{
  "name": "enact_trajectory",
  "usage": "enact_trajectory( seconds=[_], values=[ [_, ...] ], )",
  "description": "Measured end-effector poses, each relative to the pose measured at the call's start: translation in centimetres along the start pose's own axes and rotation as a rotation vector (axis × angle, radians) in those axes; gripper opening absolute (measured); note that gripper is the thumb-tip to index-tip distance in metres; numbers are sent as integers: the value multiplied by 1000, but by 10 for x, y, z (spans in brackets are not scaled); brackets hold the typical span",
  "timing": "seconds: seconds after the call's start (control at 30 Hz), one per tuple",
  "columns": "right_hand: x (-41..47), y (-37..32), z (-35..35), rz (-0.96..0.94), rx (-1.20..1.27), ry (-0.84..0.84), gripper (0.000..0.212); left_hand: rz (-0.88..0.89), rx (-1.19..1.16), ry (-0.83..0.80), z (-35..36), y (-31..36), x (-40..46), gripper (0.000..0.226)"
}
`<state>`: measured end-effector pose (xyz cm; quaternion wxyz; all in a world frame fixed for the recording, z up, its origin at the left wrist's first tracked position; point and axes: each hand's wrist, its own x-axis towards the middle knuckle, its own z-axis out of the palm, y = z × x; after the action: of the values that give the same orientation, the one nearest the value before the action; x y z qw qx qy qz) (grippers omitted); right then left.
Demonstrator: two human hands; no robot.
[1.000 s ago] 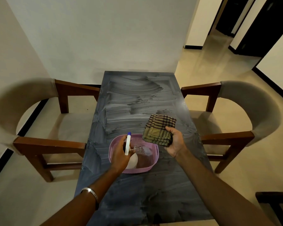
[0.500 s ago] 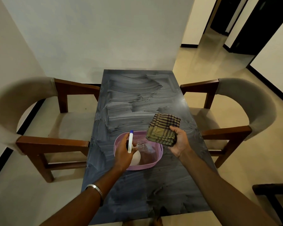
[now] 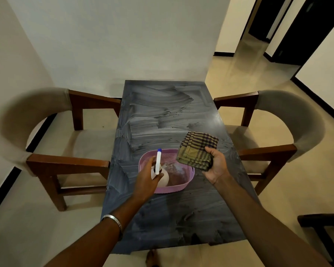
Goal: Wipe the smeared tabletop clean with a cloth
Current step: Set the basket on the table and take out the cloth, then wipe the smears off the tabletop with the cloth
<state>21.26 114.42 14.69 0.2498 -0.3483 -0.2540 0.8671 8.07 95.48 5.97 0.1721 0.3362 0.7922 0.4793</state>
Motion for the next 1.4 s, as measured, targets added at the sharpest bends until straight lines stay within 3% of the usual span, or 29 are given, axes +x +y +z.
enact_trajectory(
  seconds=[0.17,0.27,0.47,0.7,0.9,1.07,1.3,1.4],
  values=[
    [-21,2,-4,-20,8,-36,29,119,257,173,-12,-11,-36,46],
    [-38,5,-9,-14,21,-64,30,59,356,245,-19,-20,-63,45],
    [-85,32,-35,49,11,-76,34,-134,531,21,-32,-46,-125,75],
    [-135,91,-63,153,-42,-14,36,-248,536,-133,-49,-62,-181,79],
    [-146,147,-52,216,-139,51,42,-349,298,-158,-64,-72,-186,85],
    [-138,195,-28,171,-259,105,33,-401,-10,-94,-80,-86,-176,72],
    [-108,257,18,63,-644,191,31,-623,-368,-82,-105,-120,-161,57],
    [-95,280,34,-127,-961,134,40,-599,-456,-51,-103,-125,-161,53]
  ],
)
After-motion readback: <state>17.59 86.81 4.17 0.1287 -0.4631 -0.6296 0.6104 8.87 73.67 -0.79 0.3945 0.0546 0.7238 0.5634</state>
